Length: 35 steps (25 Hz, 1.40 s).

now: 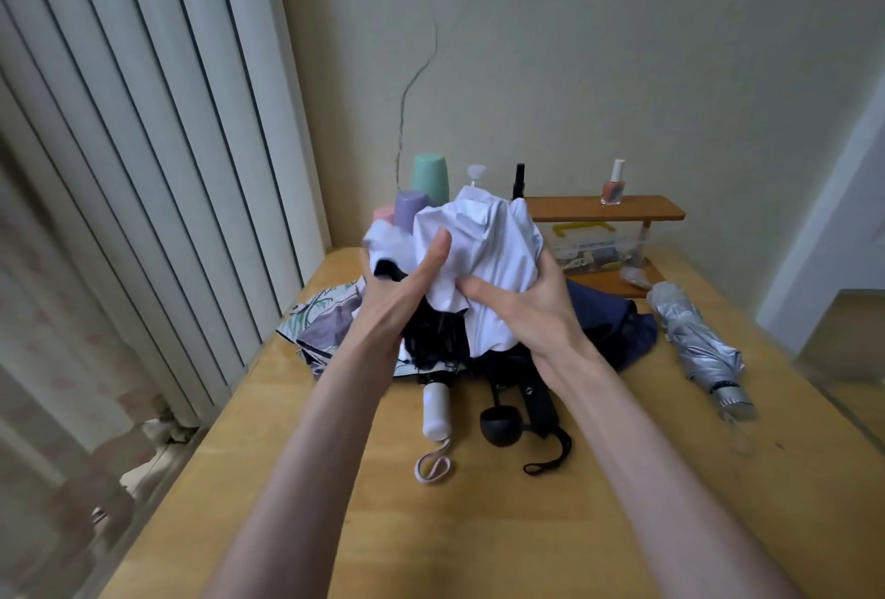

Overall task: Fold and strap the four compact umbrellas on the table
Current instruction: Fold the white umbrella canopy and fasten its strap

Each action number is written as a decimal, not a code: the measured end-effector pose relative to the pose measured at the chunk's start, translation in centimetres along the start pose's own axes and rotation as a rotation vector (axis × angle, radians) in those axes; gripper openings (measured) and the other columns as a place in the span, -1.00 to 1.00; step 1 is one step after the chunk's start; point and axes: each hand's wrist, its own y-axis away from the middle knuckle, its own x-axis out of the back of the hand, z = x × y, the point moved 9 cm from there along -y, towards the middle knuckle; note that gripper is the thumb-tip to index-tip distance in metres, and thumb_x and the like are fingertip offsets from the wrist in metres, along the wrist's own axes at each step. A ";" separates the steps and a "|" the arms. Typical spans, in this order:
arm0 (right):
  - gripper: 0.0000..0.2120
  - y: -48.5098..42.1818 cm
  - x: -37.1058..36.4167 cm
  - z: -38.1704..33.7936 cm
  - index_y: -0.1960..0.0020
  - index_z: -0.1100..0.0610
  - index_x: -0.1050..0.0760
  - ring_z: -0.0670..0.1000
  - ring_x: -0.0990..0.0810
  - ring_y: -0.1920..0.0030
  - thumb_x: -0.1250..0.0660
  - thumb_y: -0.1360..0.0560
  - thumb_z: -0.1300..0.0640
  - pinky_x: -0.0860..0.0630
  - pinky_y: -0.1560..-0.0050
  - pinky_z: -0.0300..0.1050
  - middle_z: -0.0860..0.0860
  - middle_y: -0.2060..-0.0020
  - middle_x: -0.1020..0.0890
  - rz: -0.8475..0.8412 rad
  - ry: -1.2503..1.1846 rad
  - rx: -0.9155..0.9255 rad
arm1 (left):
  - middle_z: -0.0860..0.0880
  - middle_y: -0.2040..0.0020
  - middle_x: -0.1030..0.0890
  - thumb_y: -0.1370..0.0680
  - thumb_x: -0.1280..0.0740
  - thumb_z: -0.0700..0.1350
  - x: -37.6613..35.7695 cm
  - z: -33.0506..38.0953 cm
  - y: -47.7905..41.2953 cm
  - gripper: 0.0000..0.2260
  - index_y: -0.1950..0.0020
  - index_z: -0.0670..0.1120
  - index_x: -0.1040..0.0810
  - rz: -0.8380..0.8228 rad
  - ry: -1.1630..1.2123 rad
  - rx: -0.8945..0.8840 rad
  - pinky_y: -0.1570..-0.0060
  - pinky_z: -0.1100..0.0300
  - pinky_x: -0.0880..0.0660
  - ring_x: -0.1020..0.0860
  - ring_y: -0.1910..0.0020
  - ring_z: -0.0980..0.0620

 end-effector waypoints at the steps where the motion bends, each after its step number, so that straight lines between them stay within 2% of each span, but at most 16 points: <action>1: -0.36 0.3 -0.6 -0.1 -0.38 0.07 -0.54 0.00 -0.74 -0.16 -0.67 -0.36 0.29 -0.69 -0.11 -0.03 0.00 -0.15 -0.75 -0.043 -0.035 -0.009 | 0.00 -0.45 -0.60 -0.36 -0.54 0.44 -0.6 -0.5 -0.3 -0.08 -0.59 0.05 -0.39 -0.061 0.058 0.012 -0.44 -0.08 -0.46 -0.59 -0.40 -0.03; 3: -0.45 0.9 -1.7 0.1 -0.33 0.13 -0.58 0.04 -0.76 -0.11 -0.63 -0.39 0.35 -0.69 -0.04 -0.06 0.03 -0.09 -0.77 -0.108 -0.065 -0.017 | -0.05 -0.35 -0.67 -0.50 -0.48 0.29 -1.2 -1.1 0.2 -0.33 -0.50 -0.02 -0.52 -0.175 0.116 0.030 -0.40 -0.04 -0.50 -0.64 -0.34 -0.06; 5: -0.49 1.2 -2.4 0.3 -0.30 0.14 -0.58 0.04 -0.76 -0.08 -0.59 -0.42 0.40 -0.68 0.01 -0.11 0.04 -0.06 -0.77 -0.140 -0.066 -0.007 | -0.06 -0.30 -0.70 -0.52 -0.50 0.16 -1.3 -1.2 0.6 -0.41 -0.47 -0.08 -0.55 -0.210 0.073 0.026 -0.32 0.02 -0.58 -0.67 -0.30 -0.04; 8: -0.30 1.9 -4.9 -0.4 -0.51 0.13 -0.39 -0.09 -0.72 -0.16 -0.50 -0.46 0.49 -0.63 -0.06 -0.21 0.02 -0.20 -0.70 -0.231 0.050 0.054 | -0.02 -0.18 -0.75 -0.44 -0.60 -0.06 -0.9 -0.9 0.9 -0.54 -0.31 -0.06 -0.64 -0.116 0.025 -0.053 -0.13 0.14 -0.65 -0.72 -0.17 0.01; 11: -0.12 3.4 -7.1 -1.6 -0.60 -0.16 -0.14 -0.38 -0.49 -0.35 -0.51 -0.50 0.36 -0.48 -0.26 -0.40 -0.21 -0.43 -0.49 -0.433 0.303 0.100 | 0.03 -0.12 -0.77 -0.48 -0.56 -0.12 0.2 -1.8 1.0 -0.68 -0.23 -0.03 -0.67 0.004 0.094 -0.025 0.05 0.25 -0.64 -0.74 -0.07 0.08; 13: -0.09 3.7 -6.2 -1.9 -0.65 -0.20 -0.18 -0.31 -0.42 -0.46 -0.60 -0.48 0.15 -0.42 -0.40 -0.32 -0.20 -0.54 -0.42 -0.557 0.388 0.058 | 0.05 -0.09 -0.77 -0.52 -0.56 -0.10 1.8 -2.5 1.0 -0.73 -0.21 -0.01 -0.68 0.079 0.127 0.013 -0.03 0.14 -0.68 -0.74 -0.07 0.05; 14: -0.23 3.3 -4.7 -2.5 -0.60 -0.17 -0.34 -0.21 -0.52 -0.42 -0.60 -0.48 0.07 -0.49 -0.39 -0.23 -0.13 -0.50 -0.50 -0.524 0.354 0.033 | 0.05 -0.08 -0.78 -0.48 -0.60 -0.05 2.9 -2.9 0.9 -0.70 -0.19 0.01 -0.69 0.115 0.123 0.034 -0.14 0.03 -0.66 -0.74 -0.10 0.00; 16: -0.64 1.7 0.1 -4.4 -0.32 -0.03 -0.65 -0.07 -0.74 -0.11 -0.53 -0.54 0.04 -0.65 -0.13 -0.11 -0.01 -0.19 -0.74 -0.224 0.197 0.053 | 0.04 -0.07 -0.78 -0.35 -0.65 0.05 4.8 -3.8 0.9 -0.58 -0.17 0.03 -0.70 0.148 0.087 0.078 -0.19 -0.09 -0.59 -0.72 -0.14 -0.08; 18: -0.74 0.5 3.9 -4.8 -0.22 0.02 -0.67 -0.05 -0.74 -0.05 -0.51 -0.56 -0.01 -0.63 -0.06 -0.13 -0.04 -0.04 -0.76 0.065 0.149 0.105 | -0.02 -0.13 -0.77 -0.36 -0.63 0.04 5.3 -4.3 0.7 -0.54 -0.22 -0.03 -0.70 0.084 0.079 0.095 -0.20 -0.06 -0.60 -0.71 -0.18 -0.10; 20: -0.51 -0.8 3.6 -4.1 -0.36 -0.12 -0.57 -0.14 -0.58 -0.31 -0.54 -0.49 -0.20 -0.54 -0.28 -0.16 -0.15 -0.29 -0.64 0.046 0.219 0.125 | -0.09 -0.18 -0.75 -0.39 -0.56 0.02 5.0 -4.3 0.5 -0.55 -0.25 -0.10 -0.70 0.014 0.094 0.097 -0.25 -0.05 -0.58 -0.71 -0.20 -0.12; 22: -0.20 -2.0 1.2 -2.5 -0.53 -0.28 -0.36 -0.14 -0.33 -0.54 -0.54 -0.38 -0.40 -0.34 -0.50 -0.04 -0.20 -0.55 -0.39 -0.095 0.266 0.057 | -0.12 -0.18 -0.75 -0.40 -0.53 0.01 4.6 -4.1 0.3 -0.54 -0.26 -0.13 -0.69 -0.039 0.074 0.094 -0.22 -0.03 -0.59 -0.71 -0.18 -0.12; 23: -0.11 -2.3 -0.1 -1.8 -0.58 -0.27 -0.29 -0.10 -0.29 -0.59 -0.54 -0.34 -0.44 -0.27 -0.57 0.06 -0.17 -0.59 -0.35 -0.177 0.189 0.006 | -0.11 -0.18 -0.75 -0.39 -0.54 0.00 4.3 -4.0 0.2 -0.52 -0.28 -0.13 -0.67 -0.059 0.050 0.087 -0.20 -0.02 -0.60 -0.72 -0.17 -0.12; 25: -0.04 -2.2 -2.5 -0.6 -0.61 -0.08 -0.31 0.06 -0.43 -0.54 -0.53 -0.35 -0.42 -0.33 -0.57 0.19 0.00 -0.54 -0.47 -0.376 -0.072 -0.101 | -0.08 -0.18 -0.75 -0.33 -0.62 0.01 3.9 -3.6 0.0 -0.44 -0.30 -0.09 -0.65 -0.071 0.002 0.070 -0.16 -0.03 -0.62 -0.72 -0.16 -0.11; 28: -0.07 0.1 -5.2 0.2 -0.57 0.13 -0.37 0.16 -0.59 -0.41 -0.51 -0.35 -0.31 -0.53 -0.42 0.12 0.13 -0.41 -0.60 -0.534 -0.234 -0.241 | -0.04 -0.16 -0.76 -0.25 -0.66 0.06 3.6 -3.3 -0.4 -0.34 -0.32 -0.04 -0.64 -0.050 -0.047 0.016 -0.12 -0.05 -0.65 -0.73 -0.15 -0.10; 33: -0.33 1.0 -5.6 1.4 -0.39 0.10 -0.56 0.08 -0.68 -0.28 -0.63 -0.33 -0.02 -0.54 -0.41 0.17 0.06 -0.24 -0.72 -0.456 -0.093 -0.231 | -0.02 -0.11 -0.77 -0.50 -0.60 -0.21 1.9 -2.5 0.0 -0.66 -0.25 -0.06 -0.67 -0.099 -0.172 -0.109 -0.05 0.09 -0.67 -0.74 -0.11 -0.02; 35: -0.42 0.9 -5.5 1.2 -0.36 0.11 -0.59 0.09 -0.70 -0.25 -0.63 -0.38 0.07 -0.57 -0.37 0.16 0.07 -0.21 -0.73 -0.436 -0.085 -0.226 | 0.01 -0.11 -0.77 -0.52 -0.56 -0.25 1.1 -2.1 0.5 -0.67 -0.24 -0.04 -0.66 -0.185 -0.244 -0.108 -0.04 0.18 -0.65 -0.74 -0.12 0.01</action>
